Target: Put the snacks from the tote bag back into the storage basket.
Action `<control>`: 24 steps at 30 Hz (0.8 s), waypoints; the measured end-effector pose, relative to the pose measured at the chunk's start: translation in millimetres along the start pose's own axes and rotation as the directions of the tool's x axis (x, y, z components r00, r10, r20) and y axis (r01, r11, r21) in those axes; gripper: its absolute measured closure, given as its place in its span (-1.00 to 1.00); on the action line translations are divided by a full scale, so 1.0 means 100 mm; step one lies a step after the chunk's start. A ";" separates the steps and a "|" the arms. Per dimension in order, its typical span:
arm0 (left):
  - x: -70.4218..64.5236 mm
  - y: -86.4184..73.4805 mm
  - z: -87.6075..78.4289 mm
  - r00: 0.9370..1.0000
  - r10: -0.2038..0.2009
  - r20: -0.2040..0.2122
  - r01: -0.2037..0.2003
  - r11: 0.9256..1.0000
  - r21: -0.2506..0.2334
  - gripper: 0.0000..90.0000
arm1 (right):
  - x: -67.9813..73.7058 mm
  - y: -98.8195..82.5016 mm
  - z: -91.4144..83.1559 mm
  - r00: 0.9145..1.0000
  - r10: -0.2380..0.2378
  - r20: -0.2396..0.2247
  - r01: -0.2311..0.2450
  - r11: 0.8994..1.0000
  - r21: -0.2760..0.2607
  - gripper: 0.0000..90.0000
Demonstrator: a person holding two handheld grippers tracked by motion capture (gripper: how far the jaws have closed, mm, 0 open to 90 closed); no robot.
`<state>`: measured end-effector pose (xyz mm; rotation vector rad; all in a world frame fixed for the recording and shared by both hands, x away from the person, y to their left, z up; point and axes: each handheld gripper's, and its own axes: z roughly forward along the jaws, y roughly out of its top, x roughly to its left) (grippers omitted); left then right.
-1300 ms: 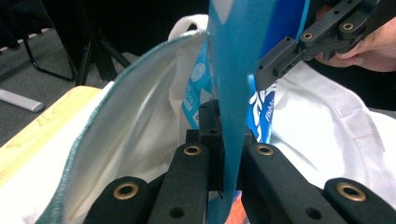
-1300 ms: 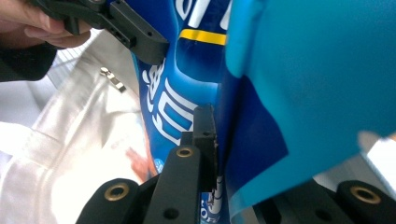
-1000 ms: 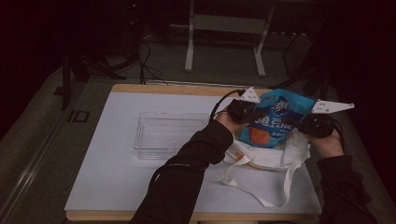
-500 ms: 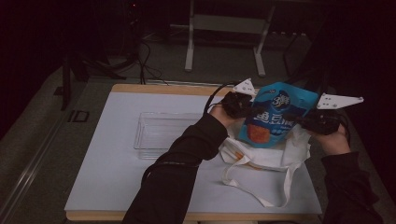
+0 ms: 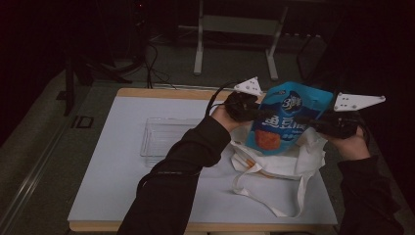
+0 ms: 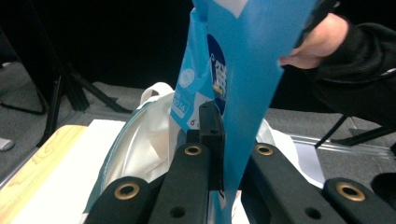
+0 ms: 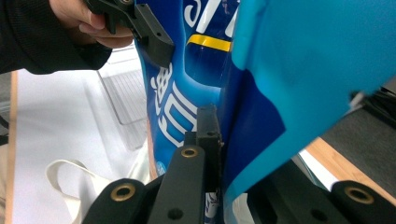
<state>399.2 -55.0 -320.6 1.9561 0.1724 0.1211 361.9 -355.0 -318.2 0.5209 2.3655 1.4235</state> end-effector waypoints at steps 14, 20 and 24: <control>-0.03 -0.02 -0.51 1.000 0.010 -0.012 -0.010 1.000 -0.005 1.00 | 0.19 0.38 0.26 0.996 -0.066 -0.066 0.066 0.998 -0.006 0.95; -0.05 -0.05 -0.74 1.000 0.008 -0.023 -0.009 1.000 -0.011 1.00 | 0.25 0.48 0.35 0.993 -0.083 -0.083 0.083 0.997 -0.007 0.95; -0.07 -0.07 -0.88 0.999 0.009 -0.034 -0.009 1.000 -0.012 1.00 | 0.32 0.60 0.46 0.989 -0.101 -0.107 0.100 0.995 -0.013 0.95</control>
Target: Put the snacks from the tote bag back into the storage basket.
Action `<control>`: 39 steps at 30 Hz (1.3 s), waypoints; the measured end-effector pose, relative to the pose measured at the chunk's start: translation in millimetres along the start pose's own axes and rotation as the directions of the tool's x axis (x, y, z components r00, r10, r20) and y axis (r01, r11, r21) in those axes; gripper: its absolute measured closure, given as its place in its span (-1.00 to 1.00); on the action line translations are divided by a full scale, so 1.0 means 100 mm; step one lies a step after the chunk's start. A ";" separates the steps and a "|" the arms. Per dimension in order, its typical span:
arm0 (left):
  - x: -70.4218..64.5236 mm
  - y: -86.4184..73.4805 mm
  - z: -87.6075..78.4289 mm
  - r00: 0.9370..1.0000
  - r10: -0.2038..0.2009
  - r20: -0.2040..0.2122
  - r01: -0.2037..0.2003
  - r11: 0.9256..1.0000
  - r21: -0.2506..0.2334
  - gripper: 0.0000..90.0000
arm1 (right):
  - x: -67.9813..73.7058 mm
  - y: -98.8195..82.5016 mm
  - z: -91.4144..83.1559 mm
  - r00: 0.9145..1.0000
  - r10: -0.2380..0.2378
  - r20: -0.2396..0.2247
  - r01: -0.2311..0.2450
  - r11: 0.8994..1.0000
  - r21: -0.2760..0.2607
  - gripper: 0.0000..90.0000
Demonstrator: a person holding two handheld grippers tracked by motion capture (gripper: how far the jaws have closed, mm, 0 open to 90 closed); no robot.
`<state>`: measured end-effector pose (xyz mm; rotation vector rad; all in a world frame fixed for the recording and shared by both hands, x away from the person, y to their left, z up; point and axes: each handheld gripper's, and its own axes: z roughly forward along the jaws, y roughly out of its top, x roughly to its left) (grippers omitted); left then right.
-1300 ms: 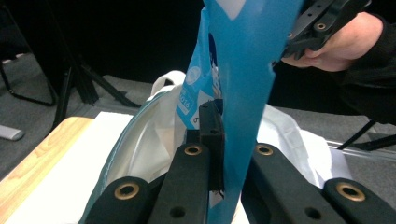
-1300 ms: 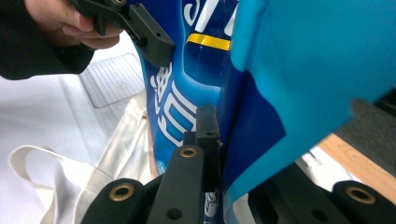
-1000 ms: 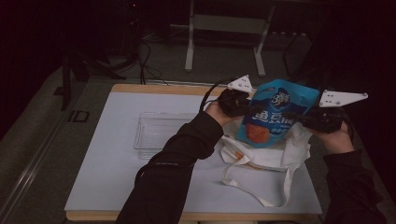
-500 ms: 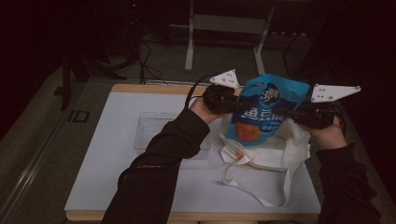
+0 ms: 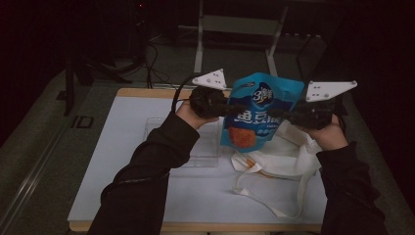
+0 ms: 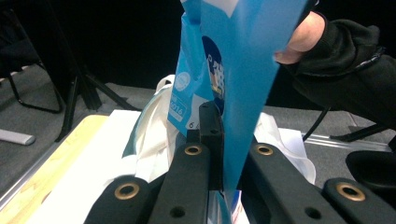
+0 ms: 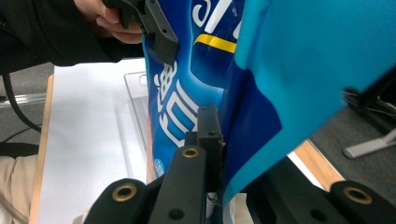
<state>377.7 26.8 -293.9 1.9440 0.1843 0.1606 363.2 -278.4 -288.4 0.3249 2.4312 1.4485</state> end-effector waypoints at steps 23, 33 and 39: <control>0.04 -0.21 -0.73 0.998 -0.005 -0.056 0.006 1.000 0.009 1.00 | 0.15 0.45 0.62 0.994 -0.055 -0.096 0.055 0.998 0.003 0.95; 0.04 -0.32 -1.06 0.995 -0.021 -0.096 0.023 1.000 0.015 1.00 | 0.23 0.60 0.88 0.989 -0.070 -0.131 0.070 0.998 -0.006 0.95; 0.04 -0.38 -1.26 0.992 -0.025 -0.125 0.027 0.999 0.018 1.00 | 0.28 0.70 1.05 0.985 -0.077 -0.151 0.076 0.997 -0.014 0.95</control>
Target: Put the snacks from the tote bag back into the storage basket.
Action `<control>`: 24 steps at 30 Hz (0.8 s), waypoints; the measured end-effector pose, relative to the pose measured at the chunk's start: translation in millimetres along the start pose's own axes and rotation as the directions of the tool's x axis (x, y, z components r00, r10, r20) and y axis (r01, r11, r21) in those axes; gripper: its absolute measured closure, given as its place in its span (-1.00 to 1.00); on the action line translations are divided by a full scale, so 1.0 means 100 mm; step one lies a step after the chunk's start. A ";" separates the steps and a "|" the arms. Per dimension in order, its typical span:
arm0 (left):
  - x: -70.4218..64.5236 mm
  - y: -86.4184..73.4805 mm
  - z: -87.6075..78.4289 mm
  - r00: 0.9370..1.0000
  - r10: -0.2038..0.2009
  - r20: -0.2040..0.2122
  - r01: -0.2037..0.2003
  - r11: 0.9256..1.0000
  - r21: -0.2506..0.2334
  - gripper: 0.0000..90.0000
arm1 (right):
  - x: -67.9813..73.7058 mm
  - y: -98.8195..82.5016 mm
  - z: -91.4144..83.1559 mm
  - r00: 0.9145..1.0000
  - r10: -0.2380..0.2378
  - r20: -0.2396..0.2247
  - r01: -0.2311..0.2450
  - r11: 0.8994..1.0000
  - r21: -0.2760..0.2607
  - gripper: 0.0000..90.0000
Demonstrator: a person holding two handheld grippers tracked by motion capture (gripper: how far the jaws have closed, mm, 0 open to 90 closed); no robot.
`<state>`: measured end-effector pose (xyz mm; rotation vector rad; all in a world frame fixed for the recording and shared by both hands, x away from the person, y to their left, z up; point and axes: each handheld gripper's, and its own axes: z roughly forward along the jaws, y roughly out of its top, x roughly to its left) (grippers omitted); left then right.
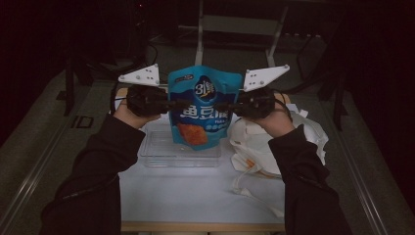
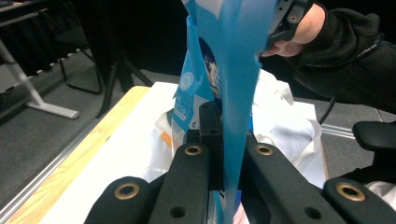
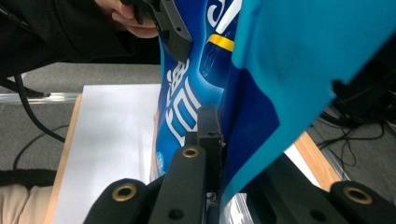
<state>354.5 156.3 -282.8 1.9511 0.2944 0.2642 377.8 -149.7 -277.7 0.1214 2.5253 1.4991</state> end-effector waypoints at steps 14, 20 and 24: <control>0.12 -0.31 -0.26 0.998 -0.036 -0.056 0.036 0.999 0.002 1.00 | 0.00 0.06 0.46 1.000 0.003 -0.020 -0.003 1.000 -0.006 0.95; 0.21 -0.47 -0.20 0.996 -0.065 -0.063 0.065 0.998 0.004 1.00 | -0.04 -0.05 0.61 1.000 0.018 -0.018 -0.018 1.000 0.007 0.95; 0.30 -0.60 -0.14 0.994 -0.084 -0.071 0.084 0.996 -0.003 1.00 | -0.07 -0.11 0.68 1.000 0.025 -0.002 -0.025 1.000 0.010 0.95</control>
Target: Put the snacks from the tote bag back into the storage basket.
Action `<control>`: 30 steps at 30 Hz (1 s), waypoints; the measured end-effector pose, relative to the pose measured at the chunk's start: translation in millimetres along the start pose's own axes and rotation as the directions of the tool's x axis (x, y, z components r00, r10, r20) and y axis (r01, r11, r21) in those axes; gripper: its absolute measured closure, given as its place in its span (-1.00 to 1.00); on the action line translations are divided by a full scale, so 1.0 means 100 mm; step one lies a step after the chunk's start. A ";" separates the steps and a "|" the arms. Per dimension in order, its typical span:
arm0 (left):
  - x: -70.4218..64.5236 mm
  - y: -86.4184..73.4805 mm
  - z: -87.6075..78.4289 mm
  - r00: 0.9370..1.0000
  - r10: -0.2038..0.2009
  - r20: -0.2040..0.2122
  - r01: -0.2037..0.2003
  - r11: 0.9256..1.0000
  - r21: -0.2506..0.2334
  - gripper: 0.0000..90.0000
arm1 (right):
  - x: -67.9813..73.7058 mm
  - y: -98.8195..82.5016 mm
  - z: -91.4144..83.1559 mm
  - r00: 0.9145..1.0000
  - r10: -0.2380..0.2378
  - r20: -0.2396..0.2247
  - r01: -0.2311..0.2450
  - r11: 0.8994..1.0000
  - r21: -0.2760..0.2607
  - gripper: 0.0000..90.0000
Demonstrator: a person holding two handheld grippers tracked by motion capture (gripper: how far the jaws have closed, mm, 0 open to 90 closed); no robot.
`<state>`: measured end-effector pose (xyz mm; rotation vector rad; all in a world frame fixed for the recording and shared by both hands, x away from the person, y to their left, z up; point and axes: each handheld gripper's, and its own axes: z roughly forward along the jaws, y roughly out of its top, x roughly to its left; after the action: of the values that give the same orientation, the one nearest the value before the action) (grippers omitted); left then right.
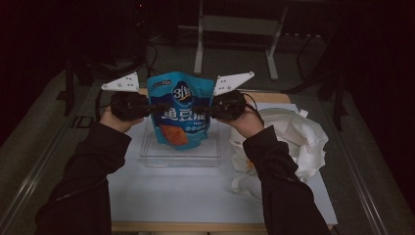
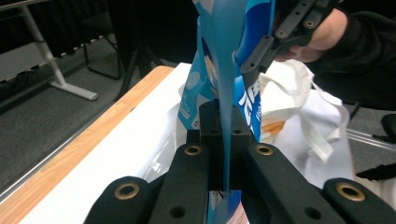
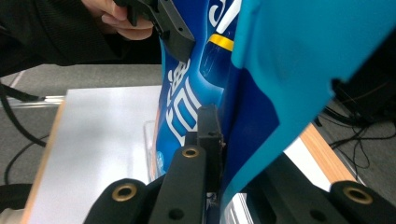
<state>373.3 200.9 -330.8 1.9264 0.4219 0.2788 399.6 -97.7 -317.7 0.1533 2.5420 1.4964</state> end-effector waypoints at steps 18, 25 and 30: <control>0.12 -0.43 0.20 0.998 -0.059 0.024 0.058 0.997 0.058 1.00 | -0.06 -0.46 0.35 0.996 0.083 -0.025 -0.082 0.996 0.032 0.95; 0.11 -0.53 0.22 0.997 -0.074 0.038 0.071 0.996 0.062 1.00 | -0.01 -0.55 0.40 0.995 0.096 -0.029 -0.095 0.995 0.032 0.95; 0.11 -0.60 0.24 0.996 -0.078 0.042 0.075 0.995 0.067 1.00 | 0.01 -0.62 0.44 0.994 0.108 -0.030 -0.107 0.994 0.030 0.95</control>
<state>383.0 205.7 -396.0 1.9720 0.4793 0.1729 408.4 -90.3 -392.5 0.2770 2.6190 1.5117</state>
